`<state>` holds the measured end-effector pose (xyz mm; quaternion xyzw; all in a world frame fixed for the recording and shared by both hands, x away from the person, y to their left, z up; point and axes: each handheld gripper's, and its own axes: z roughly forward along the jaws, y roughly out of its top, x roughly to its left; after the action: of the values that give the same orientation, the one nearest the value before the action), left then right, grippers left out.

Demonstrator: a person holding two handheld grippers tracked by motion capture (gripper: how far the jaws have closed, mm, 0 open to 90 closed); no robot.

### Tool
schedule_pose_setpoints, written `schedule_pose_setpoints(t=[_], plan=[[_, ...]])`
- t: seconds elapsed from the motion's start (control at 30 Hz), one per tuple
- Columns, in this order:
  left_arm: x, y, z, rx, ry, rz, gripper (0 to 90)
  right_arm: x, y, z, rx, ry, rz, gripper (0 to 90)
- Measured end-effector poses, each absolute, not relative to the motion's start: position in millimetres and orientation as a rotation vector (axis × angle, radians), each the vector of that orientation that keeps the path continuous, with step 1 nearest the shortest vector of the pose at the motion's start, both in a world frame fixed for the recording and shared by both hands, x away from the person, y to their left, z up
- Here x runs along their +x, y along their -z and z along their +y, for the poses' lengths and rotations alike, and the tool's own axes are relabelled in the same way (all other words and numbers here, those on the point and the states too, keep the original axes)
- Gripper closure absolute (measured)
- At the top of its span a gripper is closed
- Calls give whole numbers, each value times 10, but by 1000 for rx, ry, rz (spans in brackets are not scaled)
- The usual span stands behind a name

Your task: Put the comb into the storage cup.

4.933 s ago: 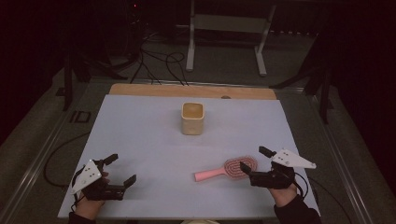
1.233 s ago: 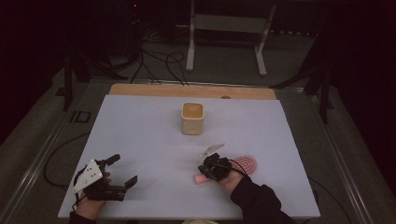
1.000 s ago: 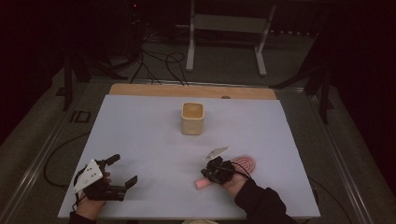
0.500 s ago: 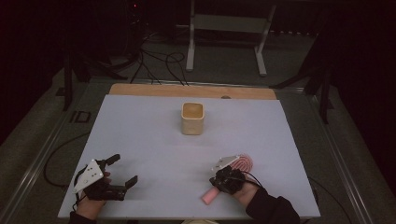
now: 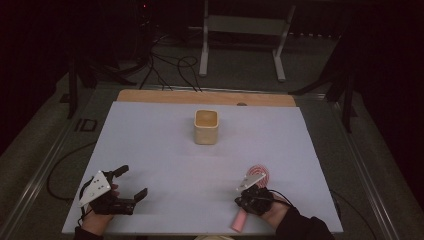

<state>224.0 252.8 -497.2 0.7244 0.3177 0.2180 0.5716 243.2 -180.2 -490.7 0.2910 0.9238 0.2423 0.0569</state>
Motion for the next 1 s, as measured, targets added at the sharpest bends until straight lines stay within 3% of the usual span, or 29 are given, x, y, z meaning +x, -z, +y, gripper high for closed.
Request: schedule_pose_setpoints(t=[1.0], plan=[[2251, 4975, 2522, 1697, -511, 747, 3, 2300, 4865, -2620, 973, -529, 2858, 897]])
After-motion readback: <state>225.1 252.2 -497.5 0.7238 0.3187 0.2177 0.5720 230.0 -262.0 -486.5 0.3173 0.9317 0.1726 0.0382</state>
